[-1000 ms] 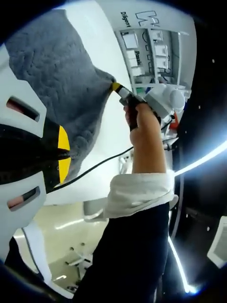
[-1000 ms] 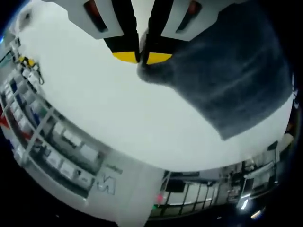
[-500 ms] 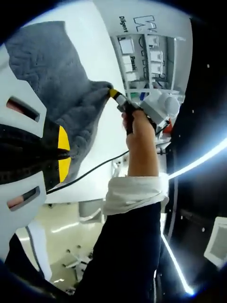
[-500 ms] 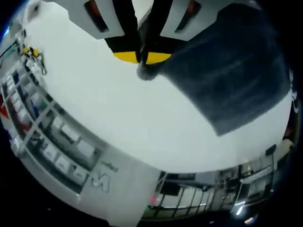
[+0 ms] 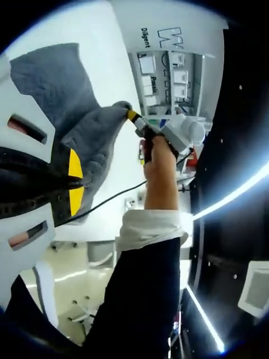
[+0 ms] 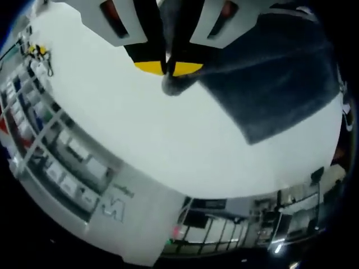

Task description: Open the folded towel by lifting each exposed corner and separating the folded layers until the towel lies flat within the target outline without major curled edges

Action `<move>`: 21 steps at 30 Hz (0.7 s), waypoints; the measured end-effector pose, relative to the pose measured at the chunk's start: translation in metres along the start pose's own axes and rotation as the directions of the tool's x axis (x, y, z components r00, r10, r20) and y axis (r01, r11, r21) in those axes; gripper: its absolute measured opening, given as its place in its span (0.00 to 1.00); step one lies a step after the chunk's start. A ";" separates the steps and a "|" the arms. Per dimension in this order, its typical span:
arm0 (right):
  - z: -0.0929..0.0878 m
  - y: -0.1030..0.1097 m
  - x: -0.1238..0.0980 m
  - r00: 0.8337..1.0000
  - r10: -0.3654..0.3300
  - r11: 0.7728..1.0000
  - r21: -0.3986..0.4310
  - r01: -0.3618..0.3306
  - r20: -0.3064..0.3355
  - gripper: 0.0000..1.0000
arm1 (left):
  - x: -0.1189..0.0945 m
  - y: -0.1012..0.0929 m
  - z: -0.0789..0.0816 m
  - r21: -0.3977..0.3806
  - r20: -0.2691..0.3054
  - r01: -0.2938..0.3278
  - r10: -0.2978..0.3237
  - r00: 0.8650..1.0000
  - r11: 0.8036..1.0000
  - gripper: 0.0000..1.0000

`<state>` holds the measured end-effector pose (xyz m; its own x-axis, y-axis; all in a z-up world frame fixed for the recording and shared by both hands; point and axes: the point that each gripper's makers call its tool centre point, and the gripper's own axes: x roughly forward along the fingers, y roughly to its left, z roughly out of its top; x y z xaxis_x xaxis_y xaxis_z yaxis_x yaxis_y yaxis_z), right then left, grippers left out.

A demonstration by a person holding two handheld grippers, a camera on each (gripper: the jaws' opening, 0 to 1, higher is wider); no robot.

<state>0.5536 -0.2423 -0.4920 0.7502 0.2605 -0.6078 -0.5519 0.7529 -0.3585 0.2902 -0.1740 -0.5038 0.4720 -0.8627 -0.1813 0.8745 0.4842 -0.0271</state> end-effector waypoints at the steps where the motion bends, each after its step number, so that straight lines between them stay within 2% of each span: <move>1: 0.002 0.006 0.001 1.000 -0.002 1.000 -0.011 0.002 0.003 0.00 | -0.004 0.002 0.001 -0.010 0.008 -0.006 0.006 1.000 1.000 0.03; 7: 0.011 0.029 -0.005 1.000 0.009 1.000 -0.008 -0.008 0.026 0.00 | -0.021 0.010 0.006 -0.053 0.038 -0.011 0.013 0.999 0.999 0.03; 9: 0.019 0.029 -0.009 0.997 -0.050 0.997 -0.060 0.054 0.058 0.00 | -0.027 0.016 0.010 -0.035 0.062 -0.032 0.034 0.998 0.999 0.03; 13: 0.029 0.040 -0.012 0.994 -0.047 0.998 -0.043 0.052 0.094 0.00 | -0.037 0.015 0.016 -0.040 0.082 -0.035 0.038 0.996 0.999 0.03; 20: 0.041 0.061 -0.010 0.993 -0.014 1.000 -0.004 0.015 0.114 0.00 | -0.055 0.021 0.018 0.003 0.083 -0.065 0.065 0.994 0.998 0.03; 21: 0.043 0.057 -0.006 0.994 -0.008 1.000 -0.004 0.009 0.111 0.00 | -0.058 0.023 0.017 0.004 0.082 -0.069 0.069 0.994 0.998 0.03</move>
<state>0.5327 -0.1749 -0.4783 0.7905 0.3195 -0.5226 -0.5467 0.7527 -0.3668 0.2848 -0.1159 -0.4772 0.5385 -0.8364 -0.1020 0.8402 0.5422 -0.0104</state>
